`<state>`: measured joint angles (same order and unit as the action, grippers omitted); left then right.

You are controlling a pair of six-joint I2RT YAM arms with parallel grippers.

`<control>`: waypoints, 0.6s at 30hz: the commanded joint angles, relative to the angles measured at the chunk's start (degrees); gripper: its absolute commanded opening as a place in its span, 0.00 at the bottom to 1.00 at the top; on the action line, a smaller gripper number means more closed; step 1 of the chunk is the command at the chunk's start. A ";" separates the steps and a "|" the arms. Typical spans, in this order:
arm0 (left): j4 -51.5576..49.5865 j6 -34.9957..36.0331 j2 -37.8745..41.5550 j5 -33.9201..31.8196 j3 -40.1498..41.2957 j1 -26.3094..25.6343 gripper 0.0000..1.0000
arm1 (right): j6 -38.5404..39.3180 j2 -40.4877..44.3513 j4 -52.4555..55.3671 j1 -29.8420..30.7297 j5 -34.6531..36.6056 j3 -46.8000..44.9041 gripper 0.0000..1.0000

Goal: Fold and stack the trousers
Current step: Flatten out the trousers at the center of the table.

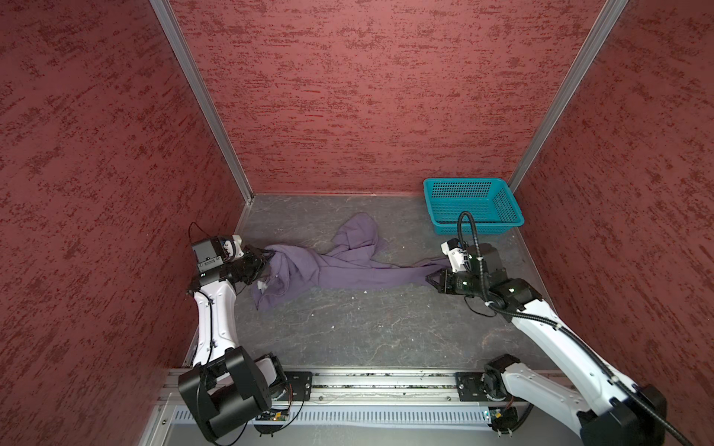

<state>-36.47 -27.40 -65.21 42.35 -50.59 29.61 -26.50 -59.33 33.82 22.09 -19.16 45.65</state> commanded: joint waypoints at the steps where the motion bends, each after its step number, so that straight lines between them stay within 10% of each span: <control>1: -3.40 2.33 1.61 -1.26 -0.42 1.41 0.32 | -0.60 -3.58 5.57 -0.48 13.77 0.81 0.31; 11: -11.49 -0.62 10.12 -9.83 -2.15 5.99 0.25 | -1.64 -14.74 -4.93 -7.30 13.07 -0.45 0.62; 15: -15.50 -0.39 13.75 -11.91 -1.47 9.65 0.72 | -1.90 -21.05 -8.57 -8.60 10.45 0.20 0.70; 18: -16.57 -0.95 15.78 -13.08 -0.37 10.71 0.84 | -2.40 -22.83 -10.54 -10.37 9.04 -0.12 0.71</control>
<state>-50.11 -28.16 -50.92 31.77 -51.42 39.42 -27.88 -81.82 27.94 13.21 -8.67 45.10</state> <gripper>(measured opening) 0.820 0.709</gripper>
